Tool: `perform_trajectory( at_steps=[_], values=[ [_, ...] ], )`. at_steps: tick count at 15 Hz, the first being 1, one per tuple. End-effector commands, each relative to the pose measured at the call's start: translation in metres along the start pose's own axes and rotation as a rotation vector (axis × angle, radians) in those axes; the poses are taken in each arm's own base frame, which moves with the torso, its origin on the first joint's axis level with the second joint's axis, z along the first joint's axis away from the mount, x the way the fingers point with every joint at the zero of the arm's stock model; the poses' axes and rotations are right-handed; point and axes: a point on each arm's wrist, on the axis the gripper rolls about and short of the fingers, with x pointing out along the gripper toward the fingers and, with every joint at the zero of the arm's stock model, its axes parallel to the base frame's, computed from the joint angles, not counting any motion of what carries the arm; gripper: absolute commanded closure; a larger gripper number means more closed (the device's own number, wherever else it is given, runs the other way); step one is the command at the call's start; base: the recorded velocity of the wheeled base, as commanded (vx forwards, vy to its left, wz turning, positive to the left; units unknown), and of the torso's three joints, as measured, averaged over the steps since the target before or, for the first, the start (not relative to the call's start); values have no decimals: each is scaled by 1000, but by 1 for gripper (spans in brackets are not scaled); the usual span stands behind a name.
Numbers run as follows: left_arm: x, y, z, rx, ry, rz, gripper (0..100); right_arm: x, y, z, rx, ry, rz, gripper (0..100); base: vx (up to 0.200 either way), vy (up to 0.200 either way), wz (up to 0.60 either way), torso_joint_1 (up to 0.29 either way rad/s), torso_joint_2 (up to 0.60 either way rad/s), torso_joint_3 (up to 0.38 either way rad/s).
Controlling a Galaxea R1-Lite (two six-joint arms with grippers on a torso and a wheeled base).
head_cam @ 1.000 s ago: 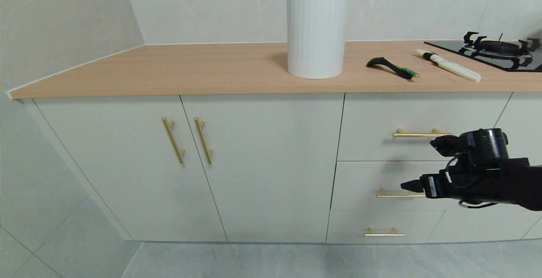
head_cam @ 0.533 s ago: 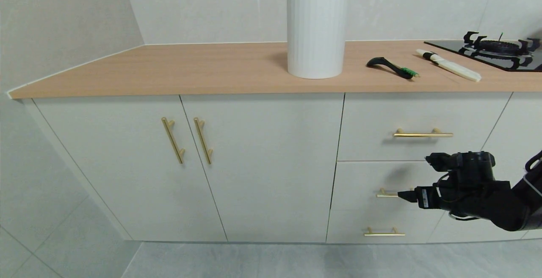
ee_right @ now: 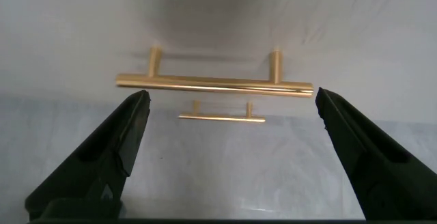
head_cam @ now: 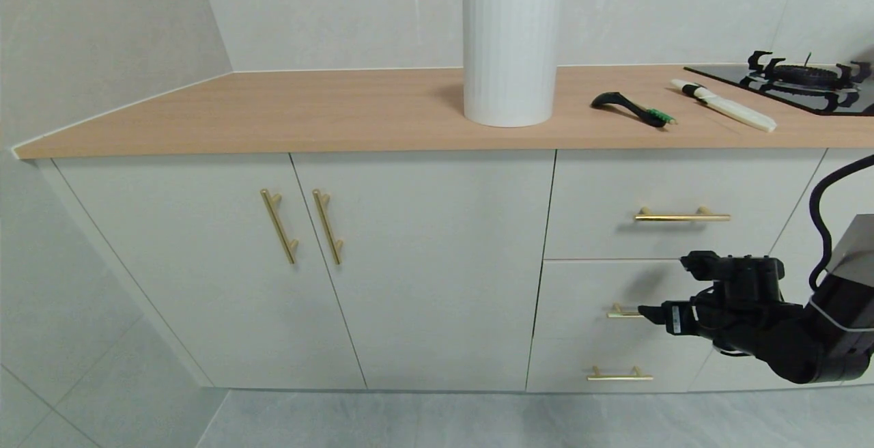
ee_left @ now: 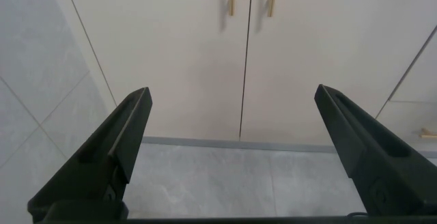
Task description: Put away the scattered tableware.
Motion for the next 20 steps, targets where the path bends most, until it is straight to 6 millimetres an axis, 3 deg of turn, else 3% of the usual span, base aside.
perform_trajectory(
  at_steps=[1,12,20],
  values=[
    [0,0,0,-1,1,2,0,9,0,-5,-1,4,-11,0,0,0,0,0,0,0],
    [0,0,0,0,0,0,0,43,-3,-11,0,-35,-69,0,0,0,0,0,0,0],
    [0,0,0,0,1,0,0,50,-4,-20,0,-23,-86,0,0,0,0,0,0,0]
  ],
)
